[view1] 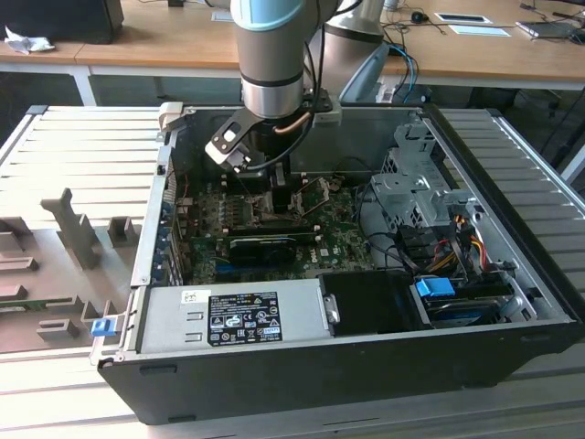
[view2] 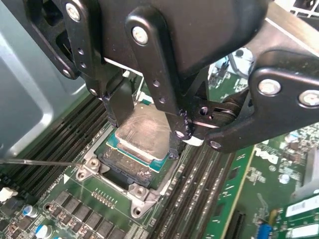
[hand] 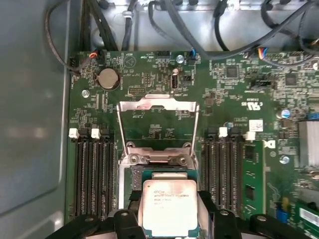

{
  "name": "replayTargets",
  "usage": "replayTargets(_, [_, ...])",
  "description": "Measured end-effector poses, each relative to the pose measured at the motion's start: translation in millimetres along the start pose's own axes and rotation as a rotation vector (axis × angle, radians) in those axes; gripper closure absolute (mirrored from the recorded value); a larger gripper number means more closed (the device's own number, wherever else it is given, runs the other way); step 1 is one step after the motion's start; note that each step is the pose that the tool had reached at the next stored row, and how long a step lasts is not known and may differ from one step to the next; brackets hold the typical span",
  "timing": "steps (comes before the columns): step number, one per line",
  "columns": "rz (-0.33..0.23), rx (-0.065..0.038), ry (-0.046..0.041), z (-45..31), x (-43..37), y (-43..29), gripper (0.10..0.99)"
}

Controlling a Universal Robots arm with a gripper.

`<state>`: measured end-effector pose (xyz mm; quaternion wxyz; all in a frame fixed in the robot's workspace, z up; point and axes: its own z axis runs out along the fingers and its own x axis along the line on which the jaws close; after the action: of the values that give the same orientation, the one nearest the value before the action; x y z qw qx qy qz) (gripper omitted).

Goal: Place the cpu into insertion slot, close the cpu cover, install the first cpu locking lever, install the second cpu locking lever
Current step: 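Place the cpu into insertion slot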

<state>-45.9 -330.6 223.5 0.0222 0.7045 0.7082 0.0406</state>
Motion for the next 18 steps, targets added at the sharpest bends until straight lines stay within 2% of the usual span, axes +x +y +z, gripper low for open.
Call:
replayTargets(3, [0.001,0.000,-0.0003,7.5,3.2,-1.9,0.561])
replayTargets(9, [0.013,0.000,-0.0013,13.4,4.6,-5.0,0.561])
replayTargets(13, [-0.006,0.000,0.0002,14.6,6.5,-4.7,0.561])
replayTargets(18, [-0.001,0.000,-0.0001,17.0,6.9,-4.0,0.561])
